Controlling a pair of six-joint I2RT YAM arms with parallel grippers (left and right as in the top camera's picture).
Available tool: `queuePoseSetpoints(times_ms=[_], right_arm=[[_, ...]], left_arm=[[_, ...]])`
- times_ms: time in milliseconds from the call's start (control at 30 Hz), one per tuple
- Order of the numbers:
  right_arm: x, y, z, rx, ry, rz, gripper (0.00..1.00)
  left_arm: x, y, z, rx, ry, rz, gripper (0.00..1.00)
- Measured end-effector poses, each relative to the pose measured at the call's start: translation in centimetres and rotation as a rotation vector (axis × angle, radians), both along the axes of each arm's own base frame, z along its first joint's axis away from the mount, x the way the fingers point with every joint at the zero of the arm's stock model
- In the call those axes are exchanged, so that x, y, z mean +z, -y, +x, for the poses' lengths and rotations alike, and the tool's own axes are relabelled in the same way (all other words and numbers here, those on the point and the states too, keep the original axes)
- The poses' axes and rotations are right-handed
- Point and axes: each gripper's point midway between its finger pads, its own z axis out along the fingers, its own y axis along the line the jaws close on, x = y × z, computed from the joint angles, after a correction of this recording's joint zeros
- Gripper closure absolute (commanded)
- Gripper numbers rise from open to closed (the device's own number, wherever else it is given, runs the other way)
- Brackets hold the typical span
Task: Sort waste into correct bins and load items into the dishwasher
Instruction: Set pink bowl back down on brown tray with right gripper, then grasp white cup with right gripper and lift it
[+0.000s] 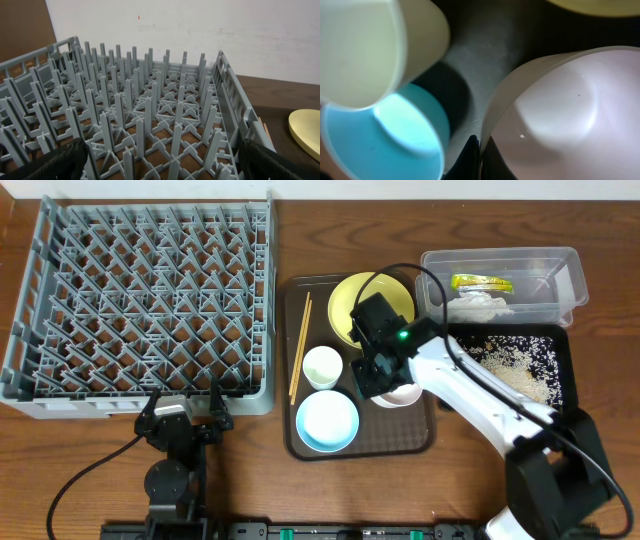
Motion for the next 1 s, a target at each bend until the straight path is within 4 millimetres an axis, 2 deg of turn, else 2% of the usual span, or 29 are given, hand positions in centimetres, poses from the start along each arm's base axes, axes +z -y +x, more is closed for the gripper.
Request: queuePoseSetpoints(times_ms=[67, 433, 533, 767, 867, 1000], right_arm=[[-0.6, 0.1, 0.0, 0.001, -0.012, -0.011, 0.85], [-0.2, -0.5, 0.3, 0.014, -0.005, 0.017, 0.74], [1.4, -1.4, 1.2, 0.013, 0.009, 0.065, 0.71], [7.3, -3.6, 4.5, 0.015, 0.108, 0.178, 0.67], [8.1, -4.0, 4.9, 0.019, 0.128, 0.193, 0.61], [8.1, -3.9, 4.9, 0.024, 0.13, 0.19, 0.52]], left_arm=[[0.0, 0.0, 0.0, 0.0, 0.0, 0.0, 0.03], [0.0, 0.0, 0.0, 0.0, 0.0, 0.0, 0.03], [0.0, 0.0, 0.0, 0.0, 0.0, 0.0, 0.03], [0.0, 0.0, 0.0, 0.0, 0.0, 0.0, 0.03], [0.0, 0.0, 0.0, 0.0, 0.0, 0.0, 0.03], [0.0, 0.0, 0.0, 0.0, 0.001, 0.0, 0.03]])
